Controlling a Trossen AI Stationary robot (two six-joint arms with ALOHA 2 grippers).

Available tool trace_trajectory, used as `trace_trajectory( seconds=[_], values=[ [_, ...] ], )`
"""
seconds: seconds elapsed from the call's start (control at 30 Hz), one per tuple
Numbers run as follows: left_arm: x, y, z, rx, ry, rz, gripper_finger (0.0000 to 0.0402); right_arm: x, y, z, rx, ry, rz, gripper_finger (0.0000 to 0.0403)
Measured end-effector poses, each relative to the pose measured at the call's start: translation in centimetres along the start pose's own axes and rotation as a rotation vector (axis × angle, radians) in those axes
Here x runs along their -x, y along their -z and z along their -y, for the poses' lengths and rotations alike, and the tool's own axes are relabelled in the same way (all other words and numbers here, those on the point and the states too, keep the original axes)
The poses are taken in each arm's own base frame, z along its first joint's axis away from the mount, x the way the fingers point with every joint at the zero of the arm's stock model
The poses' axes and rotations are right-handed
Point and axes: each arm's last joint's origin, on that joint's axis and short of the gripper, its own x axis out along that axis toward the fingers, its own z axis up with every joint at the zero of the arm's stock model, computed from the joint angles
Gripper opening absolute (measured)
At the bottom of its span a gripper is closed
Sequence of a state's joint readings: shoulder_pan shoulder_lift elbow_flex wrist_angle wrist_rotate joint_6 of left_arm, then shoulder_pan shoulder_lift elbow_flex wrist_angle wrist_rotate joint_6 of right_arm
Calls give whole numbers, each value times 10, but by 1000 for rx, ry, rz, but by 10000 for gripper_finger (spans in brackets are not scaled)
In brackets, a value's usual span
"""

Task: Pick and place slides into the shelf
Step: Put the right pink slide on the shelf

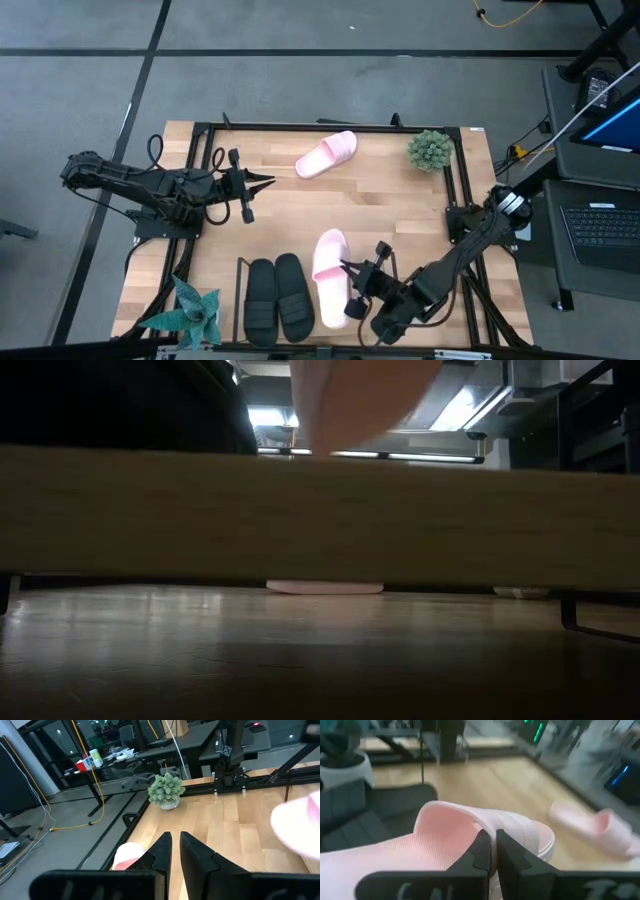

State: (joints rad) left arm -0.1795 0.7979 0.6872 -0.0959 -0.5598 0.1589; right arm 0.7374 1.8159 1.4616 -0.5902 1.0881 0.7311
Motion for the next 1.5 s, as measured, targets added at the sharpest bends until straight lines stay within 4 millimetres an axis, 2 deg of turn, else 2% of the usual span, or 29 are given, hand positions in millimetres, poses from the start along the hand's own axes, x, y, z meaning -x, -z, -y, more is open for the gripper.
trace_trajectory(
  seconds=[0.1, 0.4, 0.87, 1.5],
  values=[
    [0, 0, 0, 0, 0, 0, 31, -5, 10, -2, -25, 6, -49, 15],
    [0, 1, 0, -7, 1, -10, 31, -7, 17, -6, -78, -28, -108, 15],
    [0, 2, 0, -15, 3, -21, 31, -34, 45, -18, -33, 20, -172, 14],
    [0, 2, 0, -17, 3, -22, 31, -38, 44, -27, -67, -54, -188, 14]
  ],
)
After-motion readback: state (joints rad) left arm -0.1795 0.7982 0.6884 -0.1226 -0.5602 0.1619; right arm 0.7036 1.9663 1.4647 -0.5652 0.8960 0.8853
